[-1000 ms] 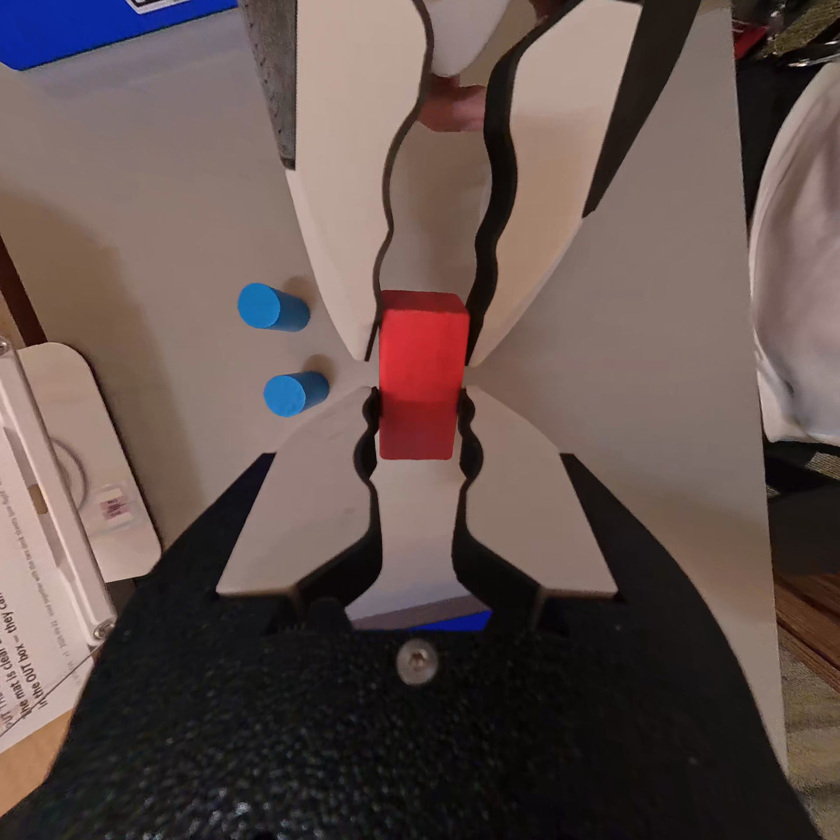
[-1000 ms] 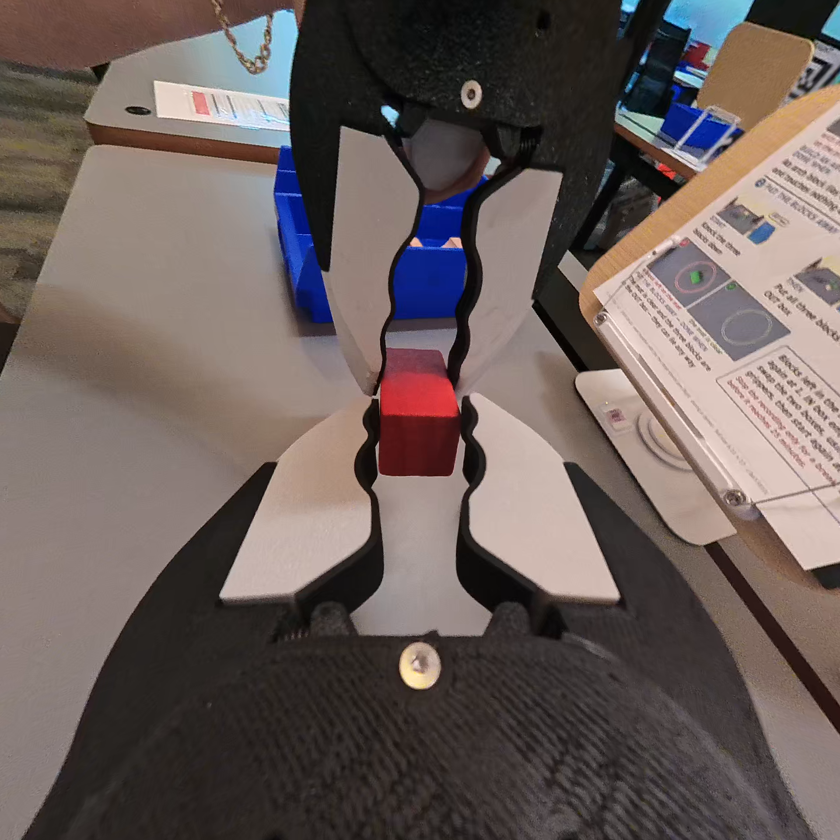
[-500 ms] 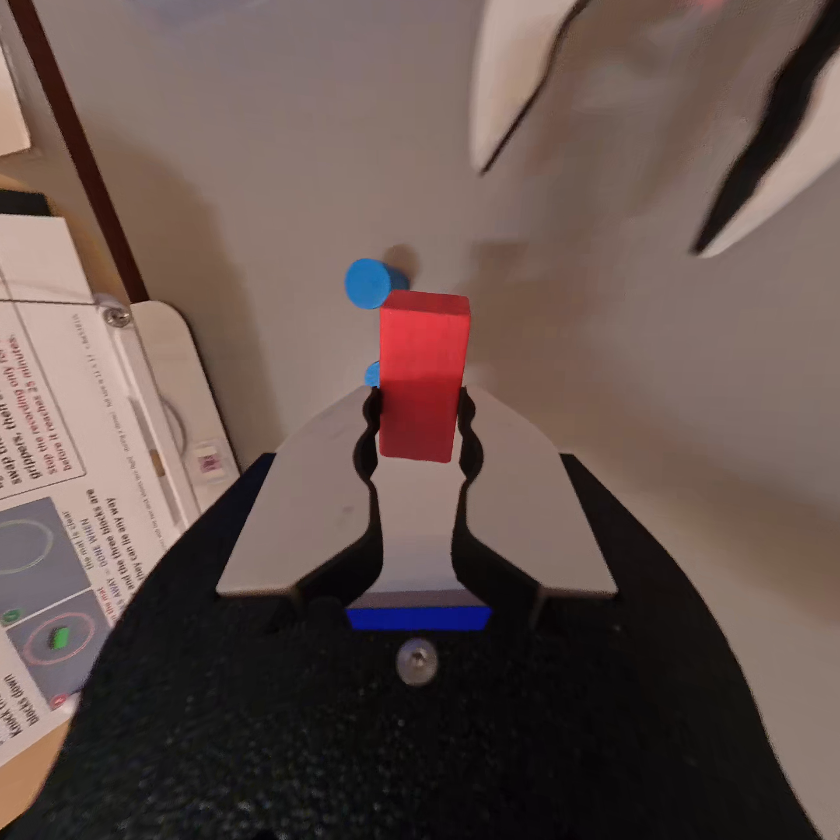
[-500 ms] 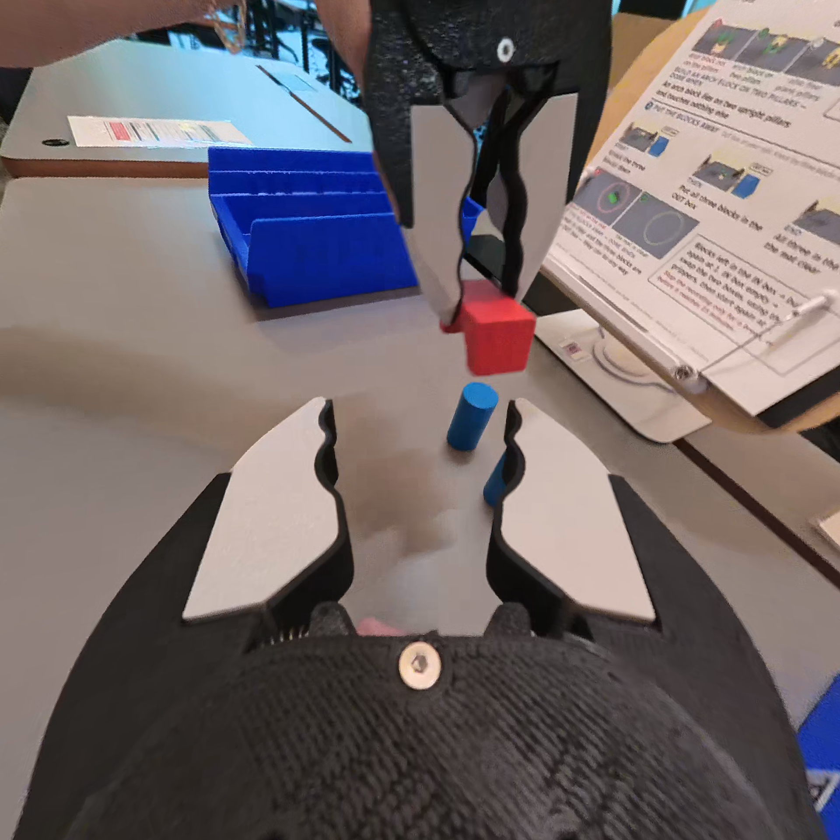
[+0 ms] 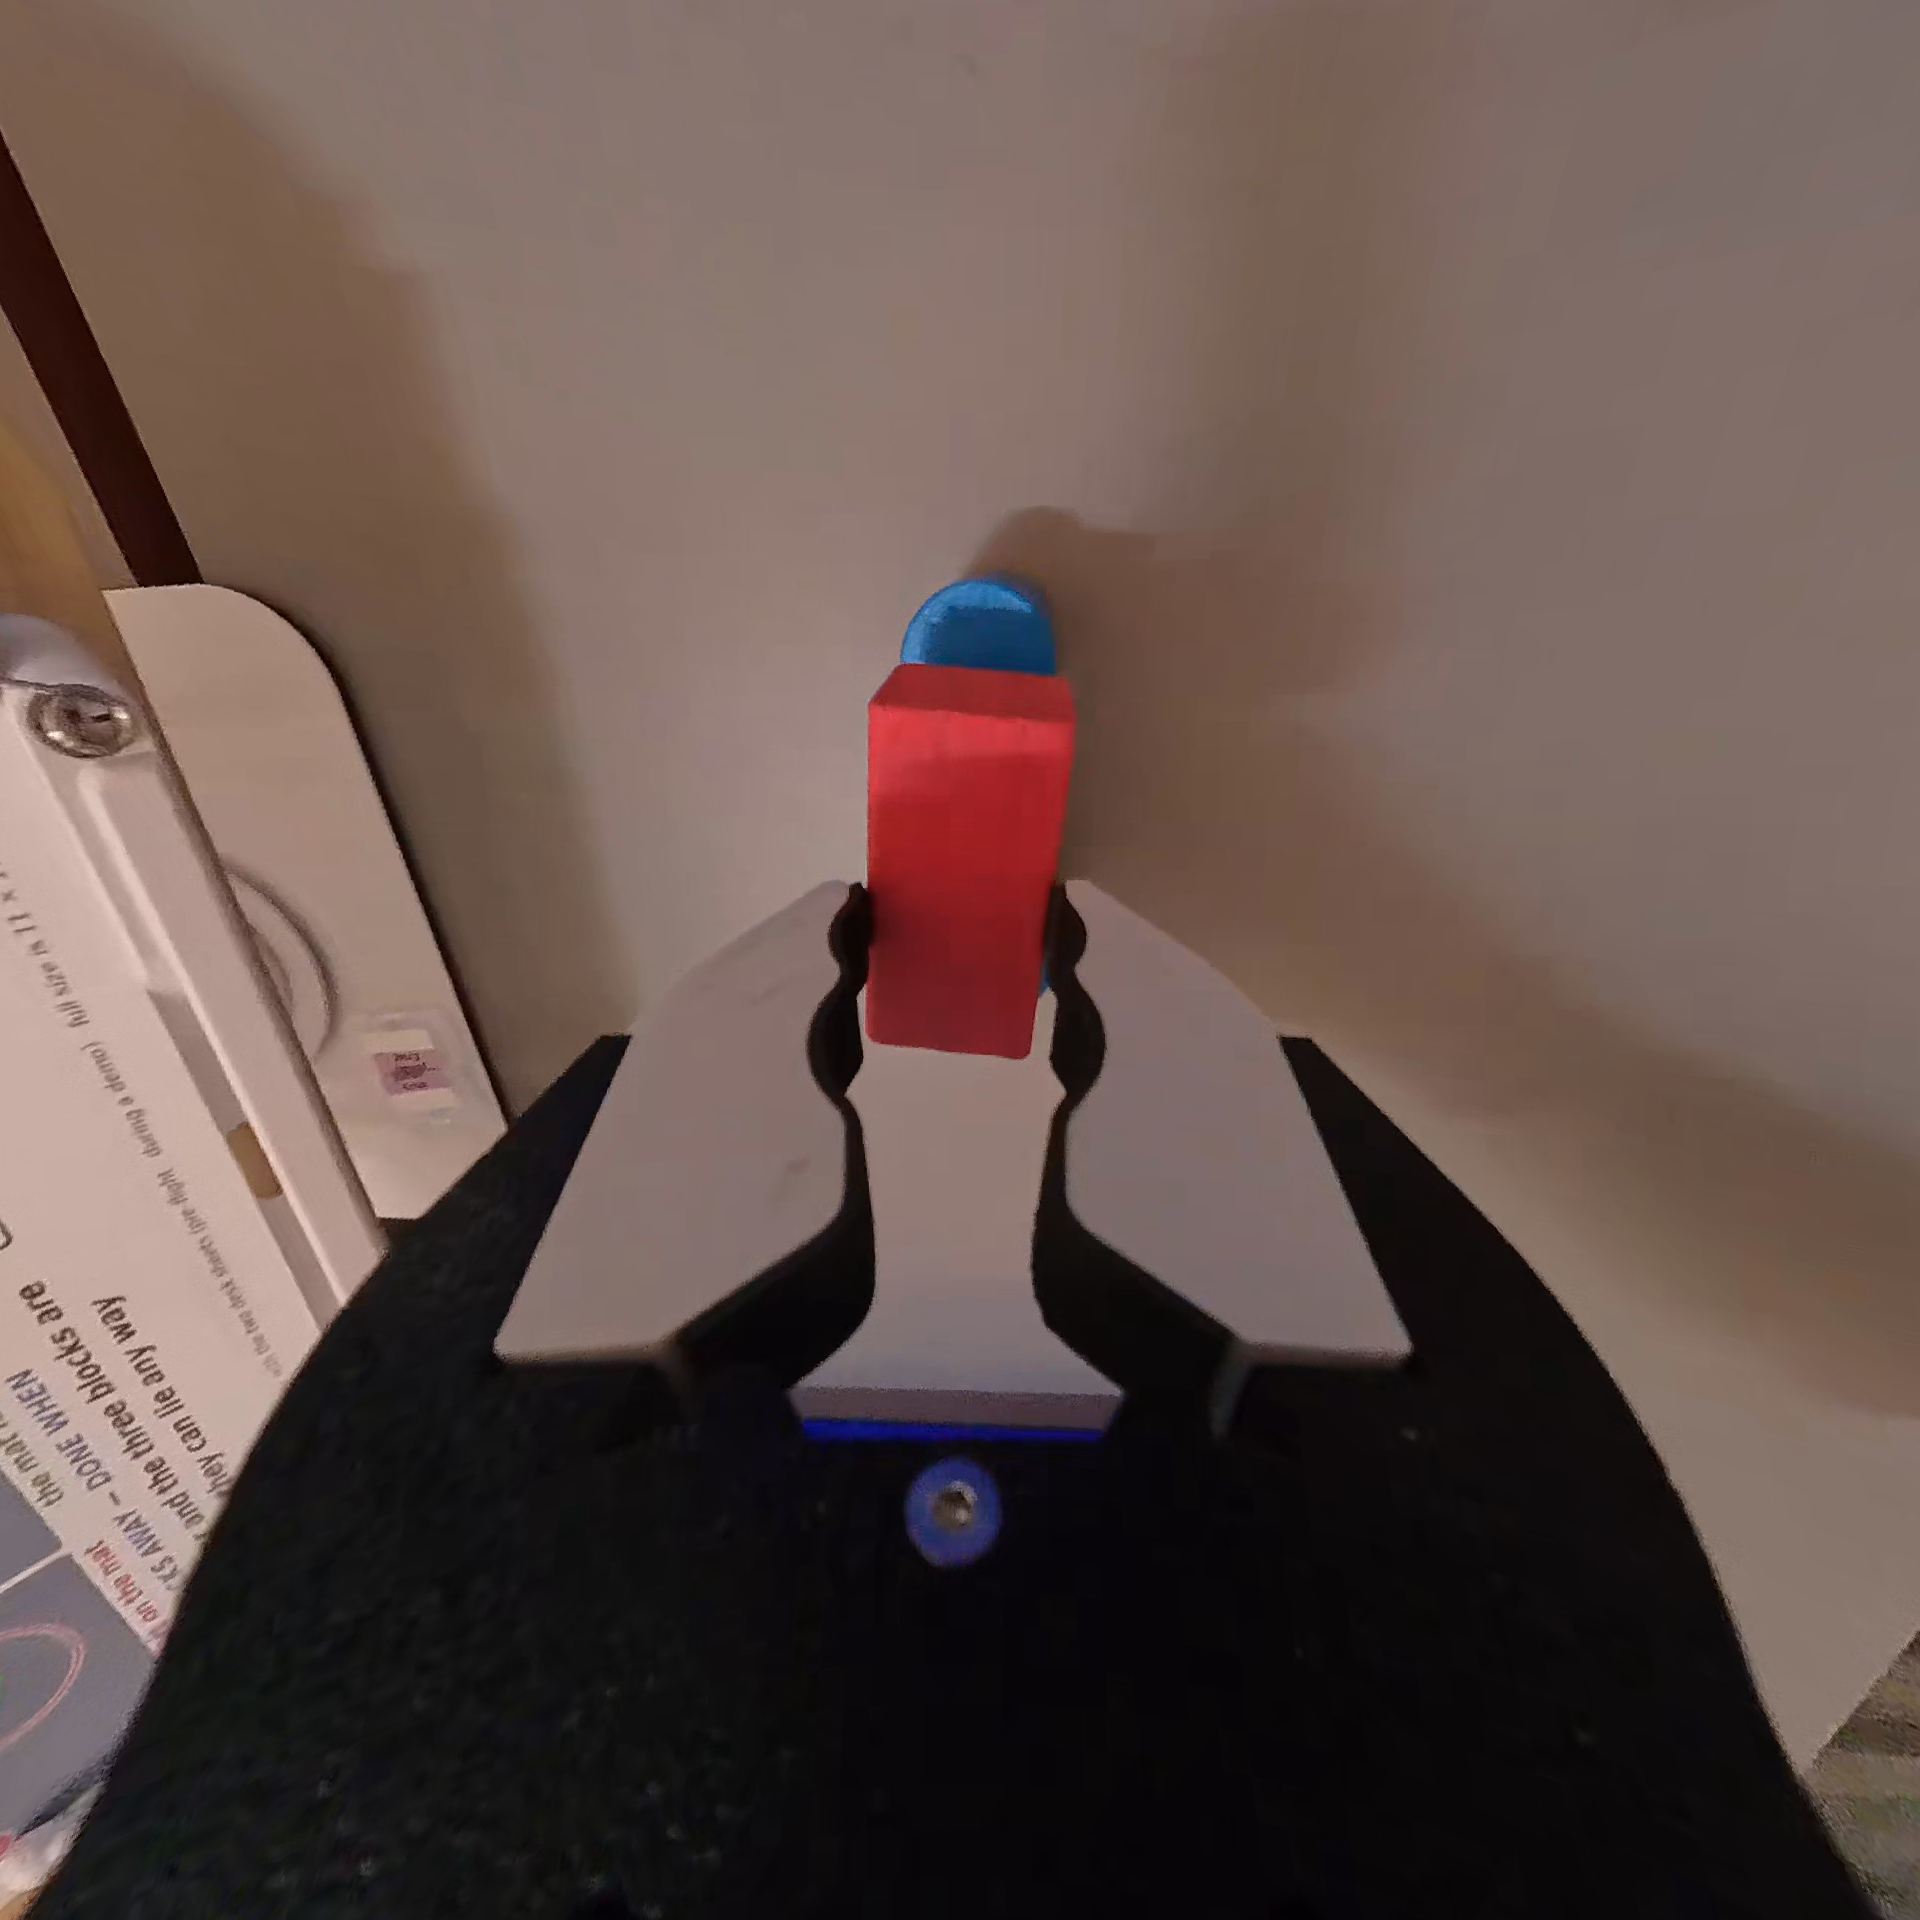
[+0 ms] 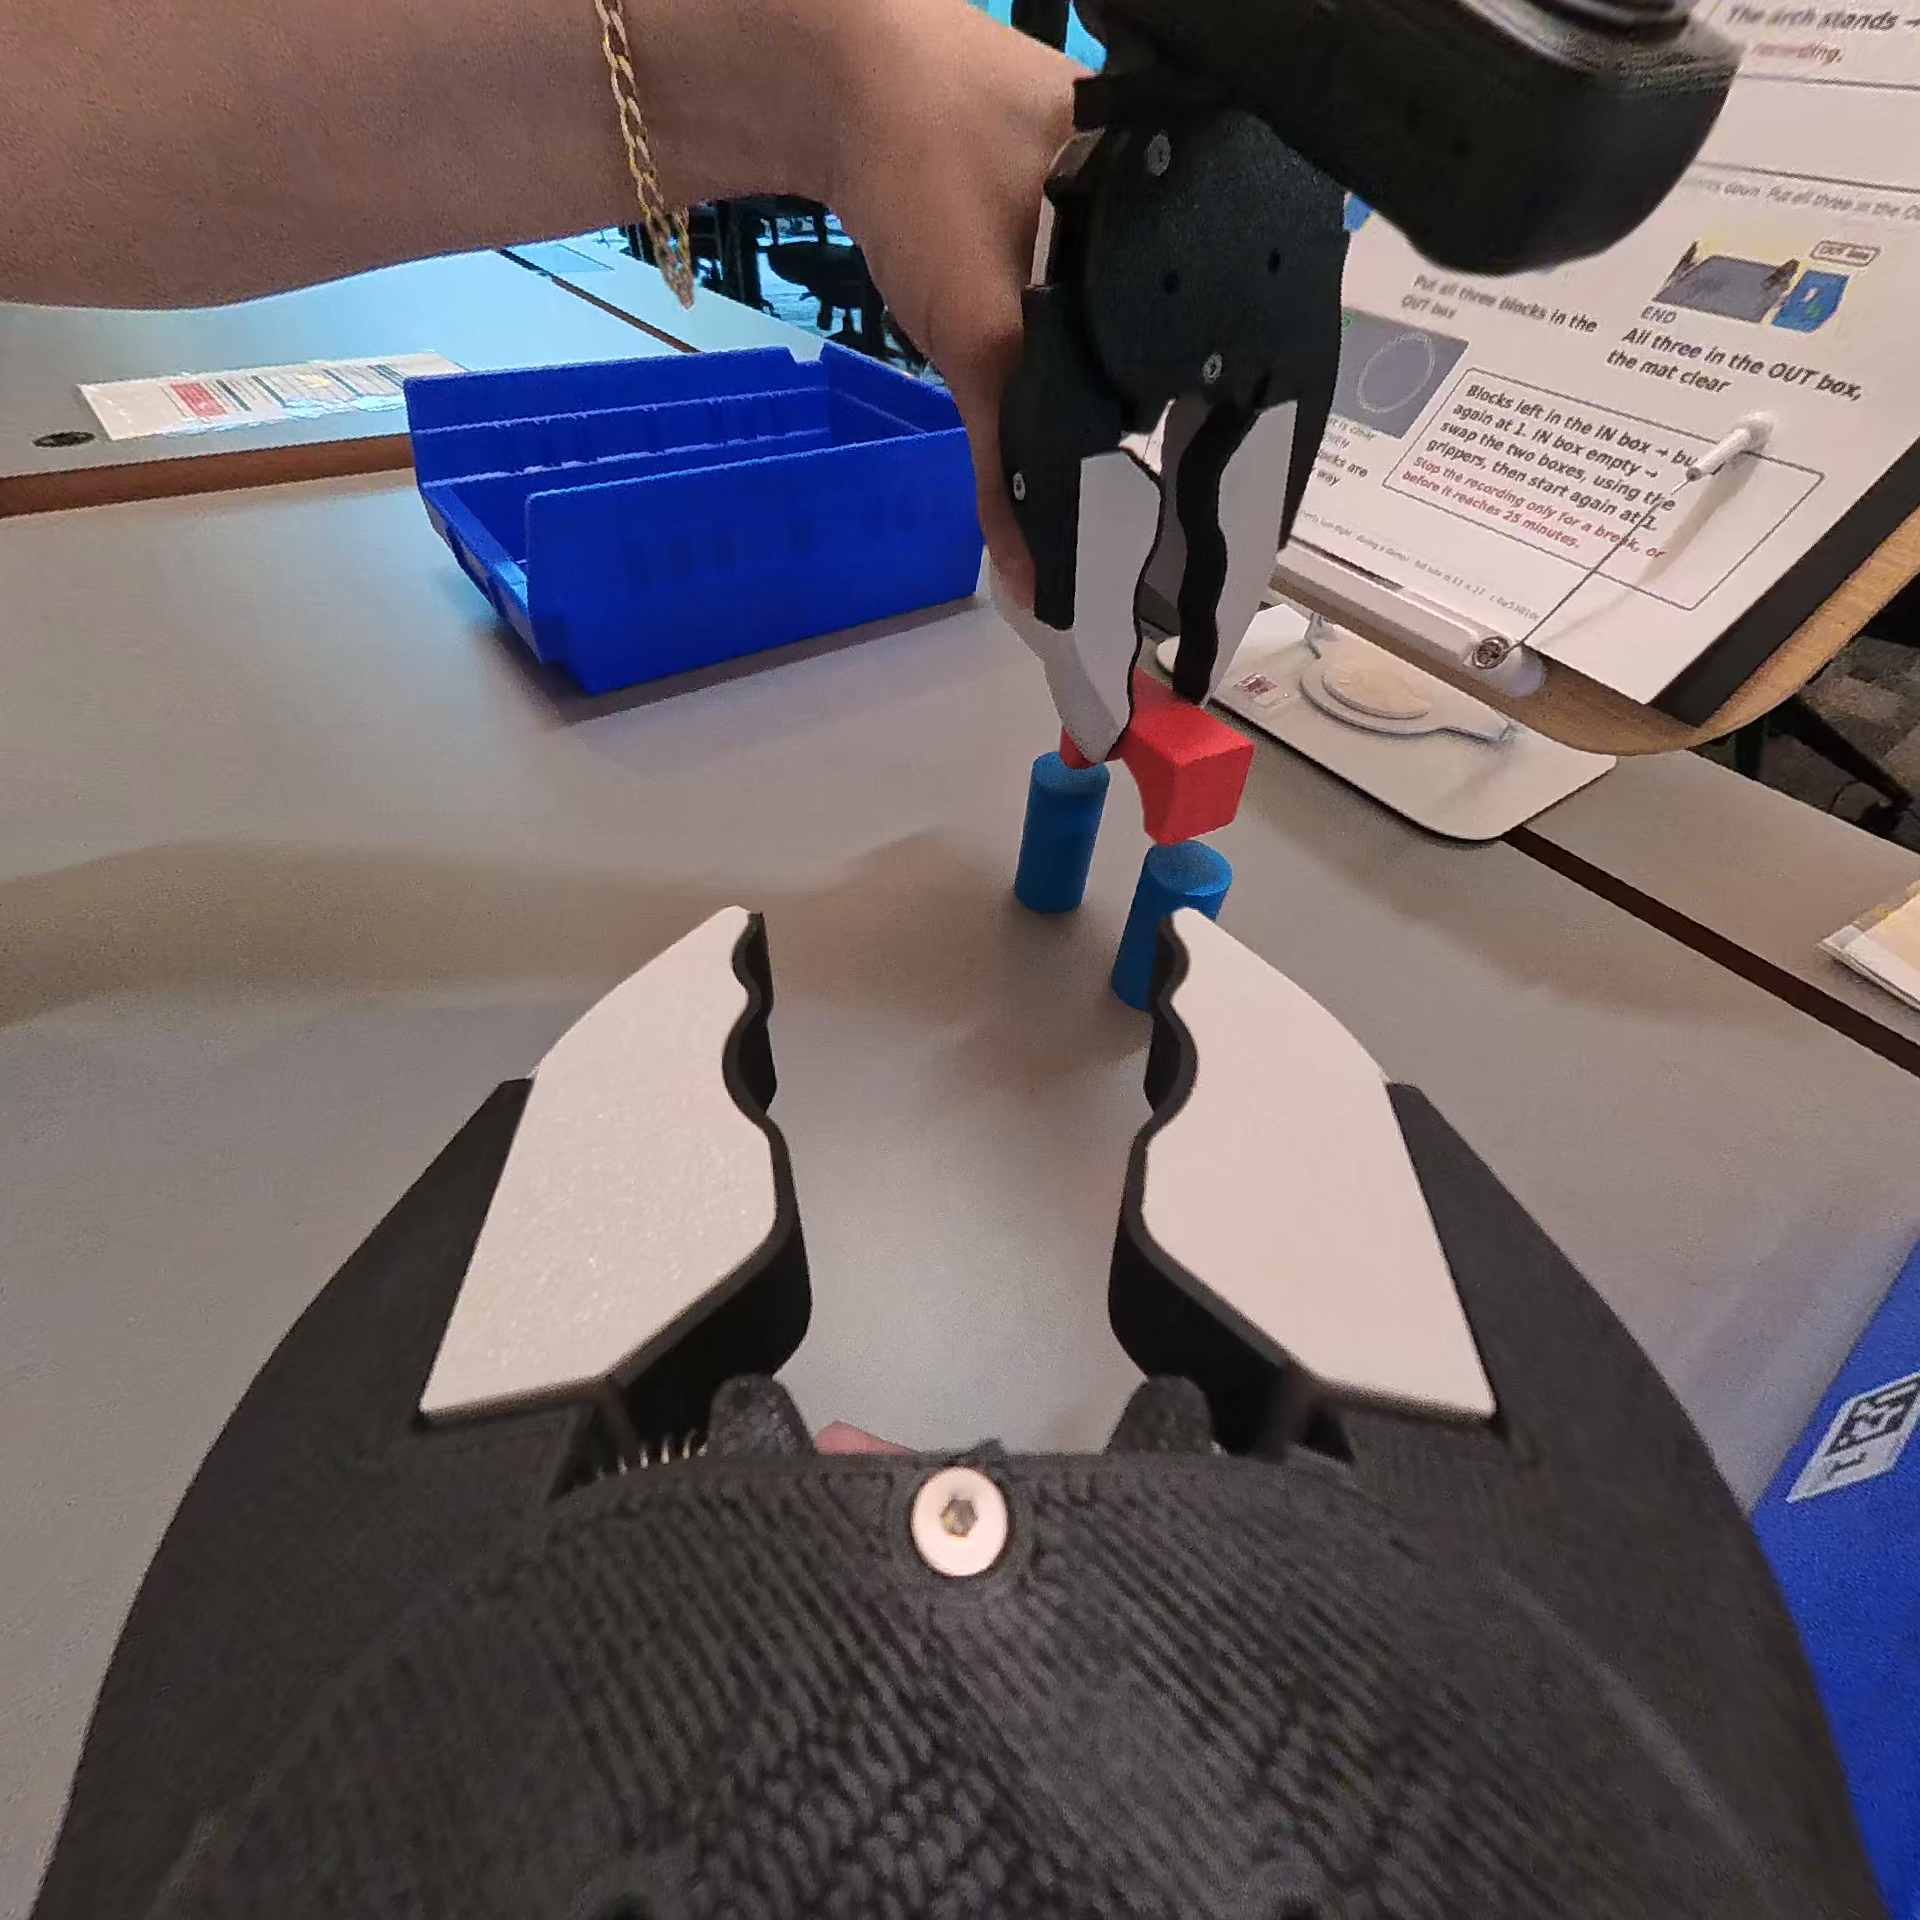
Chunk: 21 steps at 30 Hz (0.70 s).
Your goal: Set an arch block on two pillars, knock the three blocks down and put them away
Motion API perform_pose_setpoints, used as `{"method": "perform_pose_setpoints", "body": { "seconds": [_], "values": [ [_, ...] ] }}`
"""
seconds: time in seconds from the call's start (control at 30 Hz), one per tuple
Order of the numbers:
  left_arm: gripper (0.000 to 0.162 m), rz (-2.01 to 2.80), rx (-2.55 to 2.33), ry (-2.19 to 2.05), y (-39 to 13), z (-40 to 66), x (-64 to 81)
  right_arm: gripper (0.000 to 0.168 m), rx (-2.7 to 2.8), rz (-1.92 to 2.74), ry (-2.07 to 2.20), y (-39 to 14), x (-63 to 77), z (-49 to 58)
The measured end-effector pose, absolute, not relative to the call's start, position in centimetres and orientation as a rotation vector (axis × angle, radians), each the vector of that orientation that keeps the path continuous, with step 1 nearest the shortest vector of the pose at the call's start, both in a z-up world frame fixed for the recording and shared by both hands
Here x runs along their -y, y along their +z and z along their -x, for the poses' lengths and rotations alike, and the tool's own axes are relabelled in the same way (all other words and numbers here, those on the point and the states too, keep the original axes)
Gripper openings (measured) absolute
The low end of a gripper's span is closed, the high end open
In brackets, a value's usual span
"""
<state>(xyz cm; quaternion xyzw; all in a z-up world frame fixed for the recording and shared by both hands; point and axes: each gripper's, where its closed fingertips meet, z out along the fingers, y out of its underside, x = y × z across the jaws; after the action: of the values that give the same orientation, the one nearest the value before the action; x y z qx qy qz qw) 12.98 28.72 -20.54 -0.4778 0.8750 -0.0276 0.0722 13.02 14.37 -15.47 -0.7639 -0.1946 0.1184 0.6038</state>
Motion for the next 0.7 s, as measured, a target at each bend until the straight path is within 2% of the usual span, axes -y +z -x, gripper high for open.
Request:
{"method": "perform_pose_setpoints", "body": {
  "seconds": [0.03, 0.7],
  "values": [
    [0.033, 1.440, -2.635, -0.084, -20.7, -12.9, -28.7, 0.071, 0.451, 1.770, 0.273, -15.5, -14.4, -13.1],
    [0.036, 1.503, -2.575, -0.032, -21.7, -13.0, -28.9, 0.070, 0.472, 1.779, 0.285, -16.2, -14.8, -12.4]
  ]
}}
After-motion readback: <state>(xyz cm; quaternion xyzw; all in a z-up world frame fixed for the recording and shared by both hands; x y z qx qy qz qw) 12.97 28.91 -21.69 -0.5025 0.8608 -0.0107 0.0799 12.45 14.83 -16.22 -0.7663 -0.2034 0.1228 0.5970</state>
